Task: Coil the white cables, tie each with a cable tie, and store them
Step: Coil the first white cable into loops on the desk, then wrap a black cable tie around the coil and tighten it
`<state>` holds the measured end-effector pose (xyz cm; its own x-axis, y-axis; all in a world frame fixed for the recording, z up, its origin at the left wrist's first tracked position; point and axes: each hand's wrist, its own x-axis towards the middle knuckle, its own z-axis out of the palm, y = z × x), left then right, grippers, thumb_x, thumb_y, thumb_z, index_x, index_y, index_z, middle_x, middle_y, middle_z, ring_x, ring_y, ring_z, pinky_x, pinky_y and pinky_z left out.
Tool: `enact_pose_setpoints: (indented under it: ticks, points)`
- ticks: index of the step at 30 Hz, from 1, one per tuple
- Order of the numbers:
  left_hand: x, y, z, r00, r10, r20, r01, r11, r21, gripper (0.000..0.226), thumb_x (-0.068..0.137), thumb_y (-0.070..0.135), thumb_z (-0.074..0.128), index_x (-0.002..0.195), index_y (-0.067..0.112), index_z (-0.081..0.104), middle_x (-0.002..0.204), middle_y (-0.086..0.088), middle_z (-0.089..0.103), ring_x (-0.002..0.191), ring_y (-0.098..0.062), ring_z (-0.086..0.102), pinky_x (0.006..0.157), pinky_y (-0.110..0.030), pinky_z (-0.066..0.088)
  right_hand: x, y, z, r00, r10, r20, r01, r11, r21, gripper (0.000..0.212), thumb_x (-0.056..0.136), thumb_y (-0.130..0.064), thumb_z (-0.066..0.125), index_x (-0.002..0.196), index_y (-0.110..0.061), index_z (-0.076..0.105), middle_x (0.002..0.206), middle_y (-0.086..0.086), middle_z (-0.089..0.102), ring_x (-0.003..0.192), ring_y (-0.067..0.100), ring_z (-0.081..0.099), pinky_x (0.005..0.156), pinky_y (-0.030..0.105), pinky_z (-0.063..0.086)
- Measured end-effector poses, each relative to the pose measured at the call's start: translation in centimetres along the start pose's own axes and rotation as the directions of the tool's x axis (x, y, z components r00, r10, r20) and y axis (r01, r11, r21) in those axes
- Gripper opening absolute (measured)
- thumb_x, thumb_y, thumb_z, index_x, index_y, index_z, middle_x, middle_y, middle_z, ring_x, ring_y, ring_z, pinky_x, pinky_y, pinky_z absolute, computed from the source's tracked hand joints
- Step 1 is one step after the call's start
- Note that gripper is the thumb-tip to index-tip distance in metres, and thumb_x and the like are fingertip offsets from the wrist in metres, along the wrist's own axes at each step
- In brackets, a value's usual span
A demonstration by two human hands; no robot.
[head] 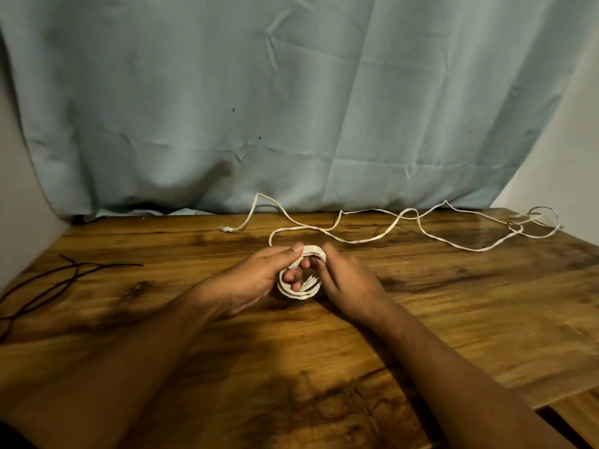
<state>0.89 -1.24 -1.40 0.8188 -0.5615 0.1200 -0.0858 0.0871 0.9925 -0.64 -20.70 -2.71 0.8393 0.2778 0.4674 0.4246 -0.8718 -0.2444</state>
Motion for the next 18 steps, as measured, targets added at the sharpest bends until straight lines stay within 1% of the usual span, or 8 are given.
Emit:
enact_pose_setpoints:
  ticks: [2, 4, 8, 10, 12, 13, 15, 18]
  points:
    - [-1.4, 0.2, -1.3, 0.999, 0.012, -0.039, -0.012, 1.0, 0.01, 0.034, 0.107, 0.035, 0.042, 0.094, 0.007, 0.057, 0.06, 0.004, 0.042, 0.067, -0.016, 0.05, 0.072, -0.032, 0.039, 0.8, -1.6, 0.5, 0.999, -0.047, 0.017, 0.047, 0.999, 0.014, 0.025, 0.109, -0.044, 0.037, 0.109, -0.021, 0.048, 0.093, 0.009, 0.071, 0.081, 0.033, 0.066, 0.067, 0.047, 0.051]
    - [-2.7, 0.4, -2.9, 0.995, 0.031, -0.095, -0.028, 0.999, 0.031, 0.035, 0.109, 0.032, 0.038, 0.093, 0.007, 0.055, 0.06, 0.004, 0.04, 0.066, -0.016, 0.048, 0.071, -0.031, 0.039, 1.7, -3.4, 1.1, 0.996, -0.087, 0.025, 0.086, 0.995, 0.049, 0.028, 0.108, -0.048, 0.035, 0.111, -0.023, 0.049, 0.097, 0.007, 0.072, 0.085, 0.03, 0.067, 0.07, 0.046, 0.052]
    - [-5.9, 0.5, -7.1, 0.976, 0.063, -0.211, -0.043, 0.995, 0.095, 0.035, 0.107, 0.036, 0.041, 0.091, 0.009, 0.057, 0.062, 0.003, 0.04, 0.064, -0.014, 0.045, 0.067, -0.032, 0.038, 3.7, -7.1, 2.6, 0.981, -0.161, 0.111, 0.141, 0.976, 0.164, 0.033, 0.107, -0.057, 0.033, 0.116, -0.029, 0.047, 0.105, 0.002, 0.072, 0.093, 0.024, 0.066, 0.076, 0.043, 0.051]
    - [-7.8, 0.9, -9.3, 0.947, 0.086, -0.309, -0.061, 0.994, 0.09, 0.034, 0.107, 0.035, 0.042, 0.091, 0.009, 0.058, 0.062, 0.002, 0.04, 0.063, -0.014, 0.045, 0.066, -0.031, 0.038, 4.4, -9.0, 3.6, 0.974, -0.183, 0.134, 0.142, 0.953, 0.268, 0.038, 0.105, -0.061, 0.036, 0.127, -0.03, 0.047, 0.106, -0.002, 0.071, 0.093, 0.018, 0.066, 0.078, 0.042, 0.052]
    - [-9.4, 1.3, -12.0, 0.892, 0.107, -0.438, -0.081, 0.994, 0.078, 0.034, 0.108, 0.033, 0.042, 0.091, 0.009, 0.059, 0.06, 0.003, 0.043, 0.062, -0.015, 0.046, 0.066, -0.031, 0.04, 5.2, -10.6, 4.7, 0.976, -0.163, 0.148, 0.097, 0.921, 0.376, 0.044, 0.103, -0.062, 0.042, 0.137, -0.034, 0.045, 0.099, -0.007, 0.07, 0.088, 0.011, 0.065, 0.078, 0.042, 0.055]
    - [-10.0, 1.4, -13.3, 0.862, 0.108, -0.494, -0.103, 0.994, 0.039, 0.034, 0.108, 0.034, 0.043, 0.09, 0.01, 0.059, 0.06, 0.003, 0.043, 0.062, -0.016, 0.046, 0.065, -0.03, 0.04, 5.5, -11.1, 5.2, 0.977, -0.151, 0.152, 0.076, 0.908, 0.411, 0.044, 0.102, -0.06, 0.046, 0.139, -0.035, 0.046, 0.093, -0.007, 0.069, 0.084, 0.009, 0.065, 0.076, 0.043, 0.056]
    - [-11.0, 1.6, -15.6, 0.796, 0.108, -0.596, -0.178, 0.982, -0.059, 0.034, 0.108, 0.033, 0.043, 0.087, 0.01, 0.057, 0.059, 0.002, 0.041, 0.059, -0.017, 0.045, 0.063, -0.029, 0.04, 6.5, -12.5, 6.7, 0.974, -0.17, 0.15, 0.087, 0.89, 0.447, 0.038, 0.101, -0.054, 0.053, 0.133, -0.035, 0.052, 0.085, -0.007, 0.067, 0.078, 0.008, 0.064, 0.073, 0.046, 0.056]
    - [-11.6, 2.3, -18.0, 0.687, 0.132, -0.714, -0.263, 0.962, -0.076, 0.035, 0.11, 0.031, 0.041, 0.085, 0.012, 0.055, 0.056, 0.003, 0.041, 0.056, -0.016, 0.044, 0.063, -0.03, 0.04, 7.7, -14.7, 8.8, 0.961, -0.228, 0.159, 0.131, 0.876, 0.464, 0.027, 0.099, -0.049, 0.061, 0.122, -0.033, 0.059, 0.082, -0.008, 0.067, 0.075, 0.005, 0.062, 0.072, 0.046, 0.055]
